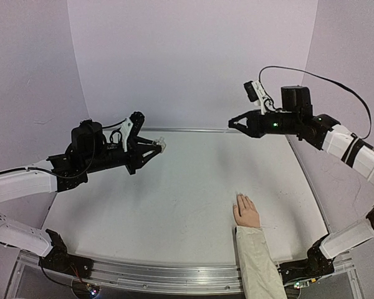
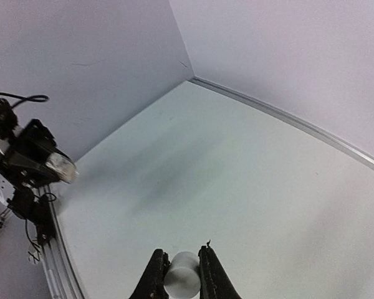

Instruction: Paint the nails

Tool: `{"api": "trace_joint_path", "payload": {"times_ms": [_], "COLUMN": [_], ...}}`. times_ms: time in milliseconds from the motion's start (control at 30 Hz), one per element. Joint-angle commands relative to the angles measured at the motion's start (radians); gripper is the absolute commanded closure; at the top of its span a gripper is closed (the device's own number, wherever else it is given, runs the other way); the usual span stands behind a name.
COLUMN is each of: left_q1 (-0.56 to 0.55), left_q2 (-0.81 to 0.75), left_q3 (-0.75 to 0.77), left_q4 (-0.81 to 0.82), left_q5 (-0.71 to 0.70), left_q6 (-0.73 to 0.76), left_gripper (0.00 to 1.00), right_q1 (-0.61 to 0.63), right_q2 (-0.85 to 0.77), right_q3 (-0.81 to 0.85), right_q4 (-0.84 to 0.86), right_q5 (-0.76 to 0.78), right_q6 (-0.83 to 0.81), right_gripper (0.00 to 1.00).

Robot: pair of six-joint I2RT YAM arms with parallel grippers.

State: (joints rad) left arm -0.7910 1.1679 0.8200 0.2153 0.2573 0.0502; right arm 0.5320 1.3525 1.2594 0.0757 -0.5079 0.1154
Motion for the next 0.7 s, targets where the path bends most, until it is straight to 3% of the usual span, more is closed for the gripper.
{"api": "trace_joint_path", "payload": {"times_ms": [0,233,400,667], "left_q1": [-0.001,0.001,0.001,0.001], "left_q2": [-0.041,-0.054,-0.019,0.051], "left_q3": [0.026,0.038,0.066,0.096], "left_q4": [0.039,0.039,0.042,0.045], "left_q5": [-0.025,-0.104,-0.138,-0.218], "left_q6": [-0.041,-0.098,-0.124,-0.138], "left_gripper": [1.00,1.00,1.00,1.00], "right_q1": [-0.088,-0.130,-0.238,-0.284], "right_q2": [-0.068,-0.103,-0.039,0.005], "right_q3": [-0.109,-0.240,-0.276,-0.376], "right_q4": [-0.003,-0.056,-0.140,-0.148], "right_q5": [-0.073,0.007,-0.009,-0.044], "right_q6": [-0.189,-0.386,-0.483,-0.622], "right_gripper": [1.00,1.00,1.00,1.00]}}
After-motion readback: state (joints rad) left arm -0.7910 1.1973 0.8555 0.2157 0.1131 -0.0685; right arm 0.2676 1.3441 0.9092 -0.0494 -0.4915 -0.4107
